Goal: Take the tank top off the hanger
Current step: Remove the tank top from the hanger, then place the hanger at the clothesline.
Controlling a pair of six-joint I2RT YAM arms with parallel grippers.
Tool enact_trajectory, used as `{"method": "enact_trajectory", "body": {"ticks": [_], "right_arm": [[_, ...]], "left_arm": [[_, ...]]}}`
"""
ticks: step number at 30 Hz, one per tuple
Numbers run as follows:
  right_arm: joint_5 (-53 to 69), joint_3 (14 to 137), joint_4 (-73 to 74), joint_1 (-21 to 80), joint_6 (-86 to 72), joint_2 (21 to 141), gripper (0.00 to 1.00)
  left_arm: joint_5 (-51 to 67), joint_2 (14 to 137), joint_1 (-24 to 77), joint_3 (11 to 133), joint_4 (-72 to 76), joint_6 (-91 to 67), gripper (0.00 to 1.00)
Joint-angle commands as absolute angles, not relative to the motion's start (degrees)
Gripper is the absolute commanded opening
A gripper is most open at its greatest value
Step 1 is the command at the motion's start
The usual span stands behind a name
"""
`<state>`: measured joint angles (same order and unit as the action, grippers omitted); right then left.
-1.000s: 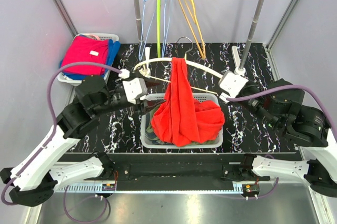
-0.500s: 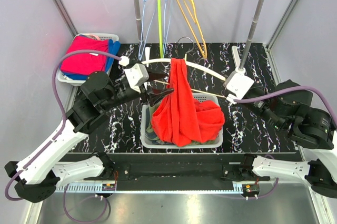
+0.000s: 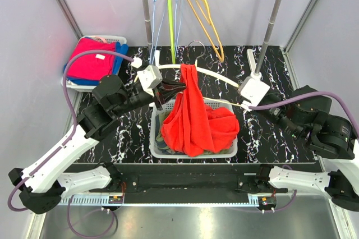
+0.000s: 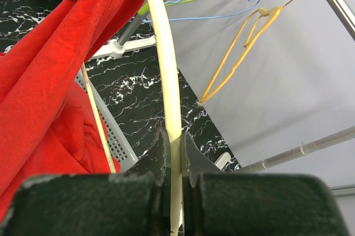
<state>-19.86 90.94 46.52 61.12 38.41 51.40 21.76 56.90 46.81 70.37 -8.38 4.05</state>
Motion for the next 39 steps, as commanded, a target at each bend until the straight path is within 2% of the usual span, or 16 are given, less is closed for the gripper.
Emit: {"method": "enact_trajectory", "body": {"ticks": [1,11,21,29,35,39], "right_arm": [[-19.60,91.14,42.10,61.00,36.83,50.45,0.00],[-21.18,89.83,43.24,61.08,36.56,49.22,0.00],[-23.90,87.54,50.26,61.00,31.03,42.63,0.00],[-26.01,93.42,62.12,60.91,26.29,40.52,0.00],[-30.84,97.20,68.46,61.00,24.96,39.99,0.00],[-35.58,99.93,66.37,59.77,25.13,38.15,0.00]], "left_arm": [[21.53,56.51,47.02,69.78,-3.25,3.69,0.00],[20.66,54.06,46.41,68.99,-4.48,5.18,0.00],[12.15,48.17,40.52,75.23,-5.27,15.99,0.00],[-3.06,46.41,37.71,76.38,-3.34,22.85,0.00],[-2.90,45.53,36.91,75.58,-2.02,21.62,0.00],[-3.16,45.00,36.83,75.32,-1.32,21.27,0.00]]}}
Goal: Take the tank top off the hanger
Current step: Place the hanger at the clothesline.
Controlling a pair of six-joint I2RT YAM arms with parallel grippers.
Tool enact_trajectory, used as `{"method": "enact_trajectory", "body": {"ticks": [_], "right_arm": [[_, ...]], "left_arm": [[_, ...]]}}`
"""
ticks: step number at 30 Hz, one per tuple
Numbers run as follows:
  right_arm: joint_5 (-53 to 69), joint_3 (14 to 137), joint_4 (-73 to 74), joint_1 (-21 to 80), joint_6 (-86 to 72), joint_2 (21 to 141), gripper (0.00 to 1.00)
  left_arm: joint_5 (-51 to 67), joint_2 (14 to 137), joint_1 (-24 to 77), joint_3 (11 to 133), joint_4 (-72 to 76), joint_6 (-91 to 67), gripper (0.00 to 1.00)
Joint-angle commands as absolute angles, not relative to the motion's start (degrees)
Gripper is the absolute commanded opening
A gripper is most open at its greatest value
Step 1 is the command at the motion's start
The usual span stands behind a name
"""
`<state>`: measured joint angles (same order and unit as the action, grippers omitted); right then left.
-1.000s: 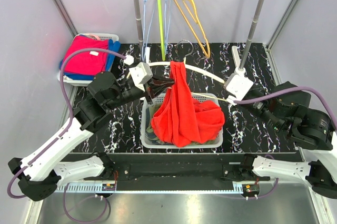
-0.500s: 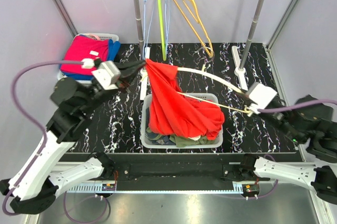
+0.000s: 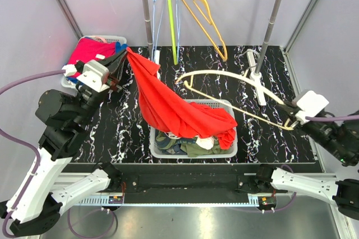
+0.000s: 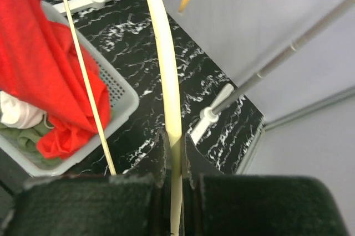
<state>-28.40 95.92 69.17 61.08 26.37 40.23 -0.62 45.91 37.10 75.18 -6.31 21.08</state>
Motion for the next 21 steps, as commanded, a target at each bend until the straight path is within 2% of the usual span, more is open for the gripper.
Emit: {"method": "enact_trajectory", "body": {"ticks": [1,5,11,17,21], "right_arm": [[-36.90,100.45,64.97,59.50,25.48,36.75,0.00],[-37.61,98.88,54.44,58.01,28.20,32.53,0.00],[-45.25,95.63,47.56,57.57,33.65,32.69,0.00],[-55.89,91.41,36.50,57.57,42.35,35.77,0.00],[-59.58,90.97,32.26,57.48,45.26,38.14,0.00]], "left_arm": [[-2.64,44.83,36.74,75.24,-1.84,20.92,0.00],[6.03,44.82,36.74,74.97,-4.92,17.25,0.00],[13.70,47.81,37.96,74.36,-9.66,10.55,0.00],[11.70,54.66,46.04,75.06,-20.72,16.87,0.00],[10.11,62.64,47.46,79.00,-29.87,19.94,0.00]]}}
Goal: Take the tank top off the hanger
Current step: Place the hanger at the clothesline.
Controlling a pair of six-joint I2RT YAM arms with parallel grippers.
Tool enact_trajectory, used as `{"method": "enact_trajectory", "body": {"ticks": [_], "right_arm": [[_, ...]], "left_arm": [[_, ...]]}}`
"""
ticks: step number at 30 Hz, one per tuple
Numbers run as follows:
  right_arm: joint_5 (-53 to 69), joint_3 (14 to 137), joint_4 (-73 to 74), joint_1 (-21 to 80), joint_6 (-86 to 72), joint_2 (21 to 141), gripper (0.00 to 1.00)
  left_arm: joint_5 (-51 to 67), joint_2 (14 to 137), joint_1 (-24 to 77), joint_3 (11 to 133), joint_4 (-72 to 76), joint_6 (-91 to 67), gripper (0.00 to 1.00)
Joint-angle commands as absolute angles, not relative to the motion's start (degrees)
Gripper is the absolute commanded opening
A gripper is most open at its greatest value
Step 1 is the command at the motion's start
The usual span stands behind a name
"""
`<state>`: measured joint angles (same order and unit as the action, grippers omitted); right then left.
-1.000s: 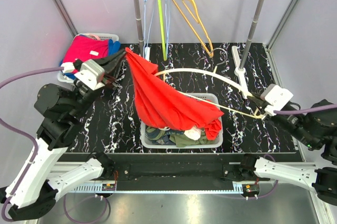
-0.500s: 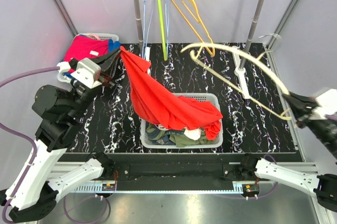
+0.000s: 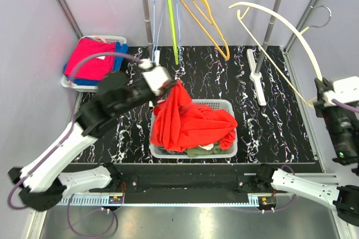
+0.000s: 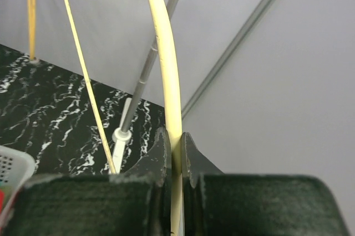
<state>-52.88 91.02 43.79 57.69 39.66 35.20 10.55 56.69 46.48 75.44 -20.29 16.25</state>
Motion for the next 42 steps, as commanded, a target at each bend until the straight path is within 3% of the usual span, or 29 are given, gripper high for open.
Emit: {"method": "enact_trajectory", "body": {"ticks": [1,11,25,26,27,28,29,32,35,42], "right_arm": [[-60.55,90.62,31.30,57.48,45.79,38.75,0.00],[-63.63,89.91,26.98,57.57,47.20,42.89,0.00],[-66.09,89.12,24.17,57.57,47.55,47.81,0.00],[-66.27,88.86,24.17,57.57,47.37,47.90,0.00],[-66.62,88.25,24.17,57.57,47.03,48.25,0.00],[-66.88,87.72,24.26,57.57,46.24,48.25,0.00],[-67.06,87.19,24.17,57.57,45.53,48.16,0.00],[-67.67,84.12,24.17,57.48,42.37,47.55,0.00],[-68.47,80.95,24.17,57.48,39.29,46.67,0.00],[-69.61,77.96,23.82,57.57,37.35,45.44,0.00]], "left_arm": [[9.85,63.88,47.46,79.97,-32.67,21.52,0.00],[2.82,69.08,48.16,71.29,-41.13,27.95,0.00],[8.88,64.69,49.57,50.98,-39.73,26.46,0.00],[8.79,64.86,49.57,50.28,-39.64,26.28,0.04],[8.62,65.12,49.57,49.06,-39.73,26.02,0.19],[8.35,65.30,49.66,48.78,-39.73,25.23,0.38],[7.48,65.65,49.66,48.52,-39.81,24.79,0.68],[5.37,65.74,49.66,48.95,-39.81,22.59,0.92],[3.09,64.87,49.66,52.90,-40.78,20.92,0.98],[0.71,62.58,49.66,76.07,-48.77,18.99,0.99]]}}
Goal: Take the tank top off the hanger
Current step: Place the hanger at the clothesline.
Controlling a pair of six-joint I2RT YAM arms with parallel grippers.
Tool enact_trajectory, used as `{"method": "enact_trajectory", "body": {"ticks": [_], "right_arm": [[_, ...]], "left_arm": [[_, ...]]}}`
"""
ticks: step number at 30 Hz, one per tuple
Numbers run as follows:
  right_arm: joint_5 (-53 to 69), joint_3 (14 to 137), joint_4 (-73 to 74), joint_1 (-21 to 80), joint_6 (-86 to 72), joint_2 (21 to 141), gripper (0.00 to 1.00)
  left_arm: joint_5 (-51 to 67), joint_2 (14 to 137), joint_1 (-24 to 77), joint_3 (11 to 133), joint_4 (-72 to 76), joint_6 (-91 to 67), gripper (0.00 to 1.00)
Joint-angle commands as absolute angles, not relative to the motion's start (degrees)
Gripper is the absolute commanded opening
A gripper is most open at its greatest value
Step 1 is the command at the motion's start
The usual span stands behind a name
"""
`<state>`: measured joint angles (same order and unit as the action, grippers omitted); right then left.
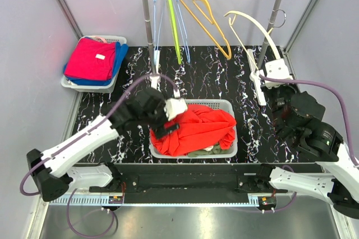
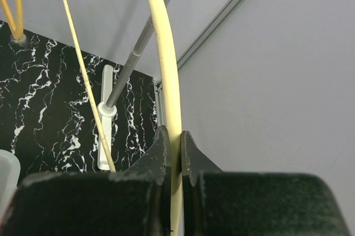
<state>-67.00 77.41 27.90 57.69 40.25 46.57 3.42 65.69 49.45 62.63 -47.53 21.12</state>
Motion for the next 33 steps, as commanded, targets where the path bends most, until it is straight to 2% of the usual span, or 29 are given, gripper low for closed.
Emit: {"method": "enact_trajectory", "body": {"ticks": [1,8,11,15,20,25,29,33], "right_arm": [[-69.61,77.96,23.73,57.48,37.44,45.53,0.00],[-68.47,78.05,22.59,57.22,37.88,47.98,0.00],[-67.76,79.53,22.50,56.87,37.70,52.89,0.00],[-63.49,90.57,21.97,53.71,36.84,59.92,0.00],[-57.05,99.22,26.43,49.14,33.76,65.12,0.00],[-36.25,110.47,45.39,39.39,17.07,72.41,0.00],[-19.46,116.79,52.63,30.86,10.21,77.07,0.00],[-17.93,118.91,54.75,28.48,9.05,79.01,0.00]], "left_arm": [[0.27,62.40,49.66,78.03,-49.21,17.94,0.99],[-1.14,61.08,49.13,90.43,-52.73,18.02,0.99],[-1.75,62.31,47.38,96.66,-53.09,18.37,0.99],[-4.04,63.89,43.08,105.71,-50.54,18.54,0.99],[-2.99,64.51,41.84,108.46,-50.71,19.78,0.99],[-0.71,64.34,40.78,107.93,-50.27,19.25,0.99],[-0.26,64.25,40.52,108.46,-50.10,18.90,0.99],[-0.79,64.34,40.43,108.63,-49.75,19.16,0.99]]}}
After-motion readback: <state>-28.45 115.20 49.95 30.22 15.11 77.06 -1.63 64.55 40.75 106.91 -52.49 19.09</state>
